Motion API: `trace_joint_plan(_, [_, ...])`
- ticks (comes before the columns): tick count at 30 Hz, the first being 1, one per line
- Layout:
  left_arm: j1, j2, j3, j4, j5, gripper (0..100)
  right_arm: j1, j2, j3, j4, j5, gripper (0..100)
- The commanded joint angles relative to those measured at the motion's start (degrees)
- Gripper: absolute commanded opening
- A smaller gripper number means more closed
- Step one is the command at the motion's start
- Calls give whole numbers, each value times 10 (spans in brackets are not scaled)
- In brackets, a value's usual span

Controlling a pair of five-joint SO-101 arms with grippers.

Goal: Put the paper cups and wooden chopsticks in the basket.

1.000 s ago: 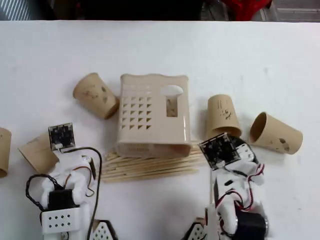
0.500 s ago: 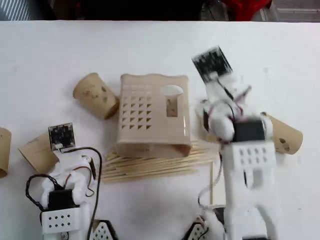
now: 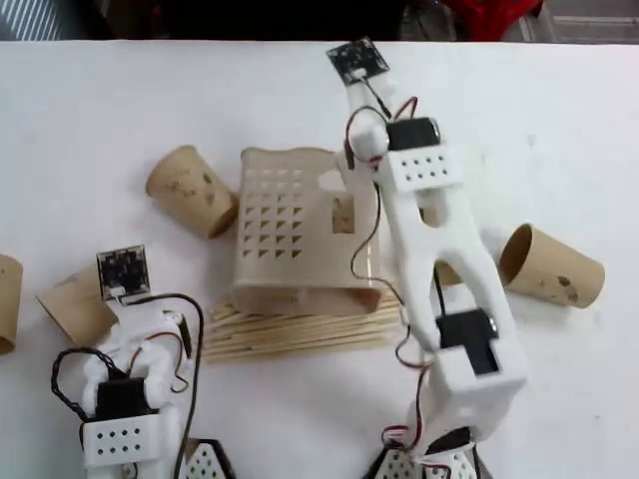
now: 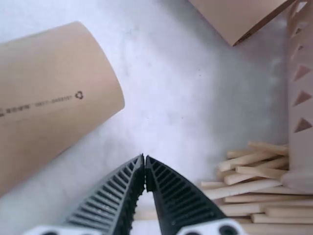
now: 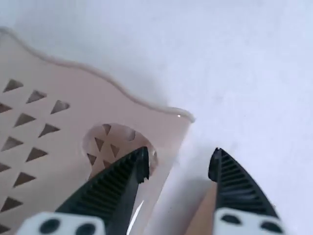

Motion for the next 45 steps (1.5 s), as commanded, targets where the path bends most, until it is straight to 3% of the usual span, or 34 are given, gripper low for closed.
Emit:
trace_joint_plan(1, [3,-5,-3,3,0,27,6,30,-42,-12,-3,212])
trace_joint_plan(18, [3,-5,-3,3,0,27,13,141,-74,-14,-3,209])
trace_joint_plan(23, [3,-5,-3,3,0,27,19,178,-124,-14,-2,2])
trace_joint_plan(25, [3,-5,-3,3,0,27,20,179,-134,-9,-3,37])
trace_joint_plan(29, [3,-5,-3,3,0,27,20,147,-136,-10,-9,16])
trace_joint_plan(41, [3,-5,-3,3,0,27,22,-58,-138,-26,-127,15])
trace_joint_plan(45, [3,-5,-3,3,0,27,12,-120,-138,-26,-128,15])
